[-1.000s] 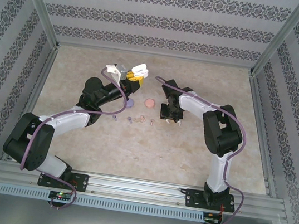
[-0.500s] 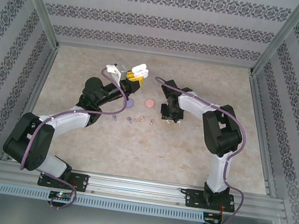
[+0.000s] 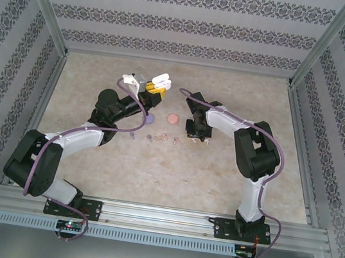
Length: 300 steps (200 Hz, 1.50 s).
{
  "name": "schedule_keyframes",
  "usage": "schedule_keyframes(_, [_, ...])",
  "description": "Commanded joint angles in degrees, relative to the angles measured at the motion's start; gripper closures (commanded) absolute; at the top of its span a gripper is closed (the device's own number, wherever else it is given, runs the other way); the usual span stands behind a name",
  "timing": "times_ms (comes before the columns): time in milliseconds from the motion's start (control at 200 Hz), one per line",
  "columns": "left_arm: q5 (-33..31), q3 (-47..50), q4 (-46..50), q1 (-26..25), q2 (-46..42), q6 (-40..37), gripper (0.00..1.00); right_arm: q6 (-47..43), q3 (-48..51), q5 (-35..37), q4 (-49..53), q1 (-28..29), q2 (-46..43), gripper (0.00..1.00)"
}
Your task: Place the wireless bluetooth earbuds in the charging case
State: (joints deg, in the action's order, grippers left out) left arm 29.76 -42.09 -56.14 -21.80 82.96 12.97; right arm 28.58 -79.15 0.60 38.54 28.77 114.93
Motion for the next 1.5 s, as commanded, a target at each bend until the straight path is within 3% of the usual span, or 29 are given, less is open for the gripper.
schedule_keyframes(0, [0.48,-0.4,-3.31,-0.72,-0.03,0.73,1.0,2.12,1.65,-0.51,0.08,0.93,-3.29,0.77])
schedule_keyframes(355, [0.3,-1.99,-1.52,-0.74,-1.86,-2.04,1.0,7.04,5.82,-3.37,-6.74,-0.16,-17.93,0.78])
schedule_keyframes(854, [0.06,-3.73,0.38,-1.52,-3.67,-6.99,1.0,12.54,7.79,-8.33,-29.27,-0.61,-42.18,0.77])
schedule_keyframes(1199, [-0.92,-10.12,11.21,-5.95,-2.53,-21.49,1.0,12.25,12.64,-9.38,-54.41,2.74,-46.11,0.77])
schedule_keyframes(1494, [-5.08,-13.07,12.3,-9.52,0.61,-25.67,1.0,13.26,18.06,-8.39,-68.01,5.46,-44.33,0.77])
